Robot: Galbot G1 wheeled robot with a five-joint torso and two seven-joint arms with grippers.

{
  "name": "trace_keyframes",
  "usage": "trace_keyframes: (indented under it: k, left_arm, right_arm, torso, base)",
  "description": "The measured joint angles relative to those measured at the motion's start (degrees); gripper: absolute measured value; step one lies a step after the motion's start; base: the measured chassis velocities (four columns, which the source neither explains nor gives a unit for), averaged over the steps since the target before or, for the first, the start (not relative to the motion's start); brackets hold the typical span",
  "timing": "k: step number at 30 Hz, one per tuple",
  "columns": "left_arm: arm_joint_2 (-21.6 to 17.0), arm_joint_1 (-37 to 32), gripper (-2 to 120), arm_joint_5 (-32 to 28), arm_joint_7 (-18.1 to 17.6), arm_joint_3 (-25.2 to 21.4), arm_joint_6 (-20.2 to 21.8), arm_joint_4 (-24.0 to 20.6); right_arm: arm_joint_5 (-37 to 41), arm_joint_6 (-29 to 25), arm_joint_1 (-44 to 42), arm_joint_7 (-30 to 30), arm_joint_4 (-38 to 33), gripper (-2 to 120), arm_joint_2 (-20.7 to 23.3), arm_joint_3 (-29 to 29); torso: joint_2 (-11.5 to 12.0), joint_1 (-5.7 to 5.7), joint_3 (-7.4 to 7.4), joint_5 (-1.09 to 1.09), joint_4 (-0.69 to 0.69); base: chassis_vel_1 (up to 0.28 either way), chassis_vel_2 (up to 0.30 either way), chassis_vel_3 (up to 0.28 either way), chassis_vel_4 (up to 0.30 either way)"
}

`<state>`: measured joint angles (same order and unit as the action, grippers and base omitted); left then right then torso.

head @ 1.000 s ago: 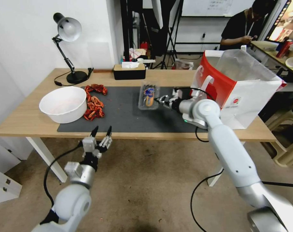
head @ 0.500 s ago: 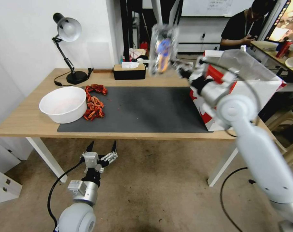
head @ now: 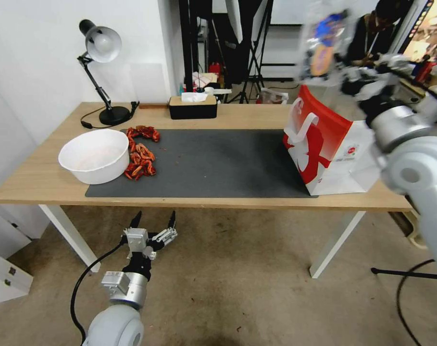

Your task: Close the takeout container lid, then place the container into the takeout bag.

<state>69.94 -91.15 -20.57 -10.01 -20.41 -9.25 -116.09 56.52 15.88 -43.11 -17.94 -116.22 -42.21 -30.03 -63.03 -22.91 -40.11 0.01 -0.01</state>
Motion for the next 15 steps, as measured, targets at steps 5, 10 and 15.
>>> trace_keyframes:
  k: [5, 10, 15]
  left_arm:
    - [-0.1, 0.3, 100, -0.3, 0.0, 0.0, 0.1, 0.2]
    - [0.0, 0.7, 100, -0.4, -0.1, 0.3, 0.3, 0.3]
    - [0.2, 0.9, 100, -0.9, -0.2, 0.3, 0.3, 0.8]
  right_arm:
    - [0.0, 1.1, -1.8, -1.6, 1.0, 0, 1.0, -1.9]
    - [0.3, 1.9, -3.2, -3.3, 1.8, 0, 0.9, -2.6]
    - [2.8, 2.2, -4.0, -4.0, 2.4, 7, 0.2, -2.7]
  torso:
    - [0.0, -0.01, 0.0, 0.0, 0.0]
    - [0.0, -0.01, 0.0, -0.01, 0.01]
    - [0.0, -0.01, 0.0, -0.01, 0.01]
  base:
    - [0.0, 0.0, 0.0, 0.0]
    - [0.0, 0.0, 0.0, 0.0]
    - [0.0, 0.0, 0.0, 0.0]
